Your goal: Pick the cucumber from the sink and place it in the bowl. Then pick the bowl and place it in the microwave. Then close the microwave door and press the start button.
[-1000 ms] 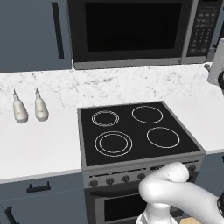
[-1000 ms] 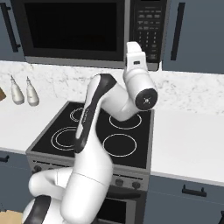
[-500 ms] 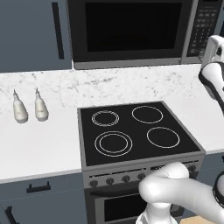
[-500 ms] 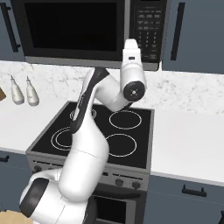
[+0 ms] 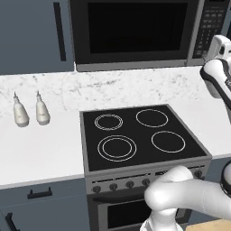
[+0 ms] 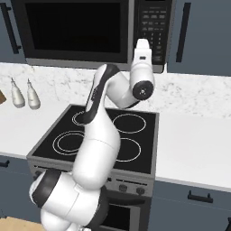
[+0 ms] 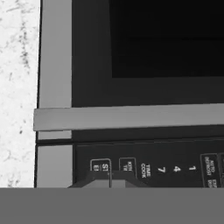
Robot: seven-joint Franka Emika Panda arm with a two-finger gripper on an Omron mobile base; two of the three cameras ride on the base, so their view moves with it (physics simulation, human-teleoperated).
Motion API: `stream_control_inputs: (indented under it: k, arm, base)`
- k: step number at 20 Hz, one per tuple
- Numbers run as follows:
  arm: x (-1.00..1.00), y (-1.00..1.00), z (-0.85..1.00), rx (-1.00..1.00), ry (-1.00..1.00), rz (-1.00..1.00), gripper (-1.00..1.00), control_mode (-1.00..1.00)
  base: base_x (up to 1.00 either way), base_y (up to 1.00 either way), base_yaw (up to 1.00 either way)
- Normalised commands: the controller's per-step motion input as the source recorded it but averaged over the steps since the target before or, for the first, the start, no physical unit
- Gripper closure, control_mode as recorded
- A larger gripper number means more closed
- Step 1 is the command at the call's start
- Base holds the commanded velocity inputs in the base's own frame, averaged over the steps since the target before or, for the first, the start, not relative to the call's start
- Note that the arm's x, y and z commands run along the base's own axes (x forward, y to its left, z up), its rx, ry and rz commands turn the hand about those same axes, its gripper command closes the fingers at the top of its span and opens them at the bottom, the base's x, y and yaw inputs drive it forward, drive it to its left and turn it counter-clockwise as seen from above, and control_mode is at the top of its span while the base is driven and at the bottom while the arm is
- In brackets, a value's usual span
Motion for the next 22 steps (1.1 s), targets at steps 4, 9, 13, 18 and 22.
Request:
stream_control_inputs:
  k: [4,9,13,18,22]
  arm:
    - [0.45,-0.04,-0.07,0.01,0.00,0.00,1.00,-1.00]
    - [0.45,0.00,-0.09,0.00,0.00,0.00,1.00,-1.00]
    - [0.27,-0.06,-0.05,0.01,0.00,0.00,1.00,-1.00]
    - [0.25,-0.15,0.00,0.00,0.00,0.00,1.00,-1.00]
    - [0.22,-0.13,-0.20,0.00,0.00,0.00,1.00,-1.00]
  base:
    - [0.00,0.00,0.00]
    - [0.00,0.00,0.00]
    - [0.00,0.00,0.00]
    - [0.00,0.00,0.00]
    - [0.00,0.00,0.00]
